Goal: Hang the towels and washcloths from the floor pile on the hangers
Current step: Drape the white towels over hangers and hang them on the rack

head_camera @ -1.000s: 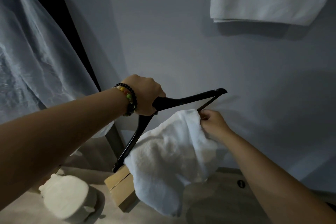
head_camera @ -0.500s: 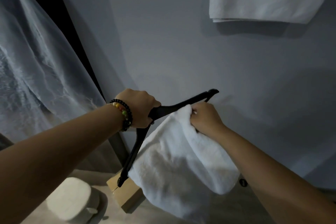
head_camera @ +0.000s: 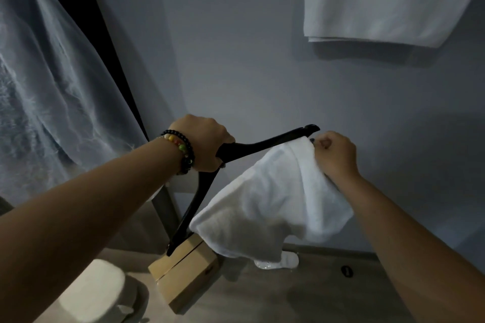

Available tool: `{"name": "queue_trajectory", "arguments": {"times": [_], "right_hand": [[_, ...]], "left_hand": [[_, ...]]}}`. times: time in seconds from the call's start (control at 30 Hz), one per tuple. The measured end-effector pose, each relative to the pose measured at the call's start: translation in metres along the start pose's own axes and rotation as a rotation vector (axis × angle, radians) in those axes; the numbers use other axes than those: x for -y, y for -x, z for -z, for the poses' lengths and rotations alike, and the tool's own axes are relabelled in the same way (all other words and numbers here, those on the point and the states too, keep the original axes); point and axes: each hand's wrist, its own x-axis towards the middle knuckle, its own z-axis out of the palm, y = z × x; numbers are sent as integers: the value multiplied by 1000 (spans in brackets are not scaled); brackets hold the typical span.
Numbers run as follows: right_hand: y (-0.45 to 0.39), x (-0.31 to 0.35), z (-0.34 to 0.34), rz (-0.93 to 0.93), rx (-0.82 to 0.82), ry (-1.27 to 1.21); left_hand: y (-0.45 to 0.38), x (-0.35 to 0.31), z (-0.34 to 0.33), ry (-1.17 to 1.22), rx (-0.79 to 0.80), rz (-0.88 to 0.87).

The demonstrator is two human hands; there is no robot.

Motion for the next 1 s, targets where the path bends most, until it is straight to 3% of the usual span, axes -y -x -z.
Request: {"name": "queue_trajectory", "arguments": {"times": [0.03, 0.17, 0.23, 0.37, 0.43, 0.53, 0.67, 0.77, 0.83, 0.9, 1.0], "right_hand": [[2, 0, 0, 3, -2, -25], [10, -5, -8, -100, 311, -163], [16, -3, -13, -119, 380, -193], [47, 21, -30, 39, 529, -314], [54, 25, -34, 54, 476, -373], [42, 6, -31, -112, 309, -476], [39, -15, -33, -396, 442, -601], [47, -16, -39, -446, 475, -511], [54, -12, -43, -381, 480, -436], [55, -4, -43, -176, 458, -340], [46, 7, -43, 88, 305, -188]], "left_hand": [[-2, 0, 2, -16, 2, 0], [-5, -1, 9, -57, 11, 1], [-5, -4, 7, -65, 3, 7], [-6, -5, 0, 4, -11, 36], [-4, -2, -5, 21, 8, 25], [4, 3, -9, 25, 22, 29], [13, 4, -10, 32, 8, 26], [18, 1, -9, 19, 1, -2], [20, -1, -9, 5, 10, -23], [22, -1, -10, -10, 27, -38], [25, -3, -13, -35, 59, -69]]}}
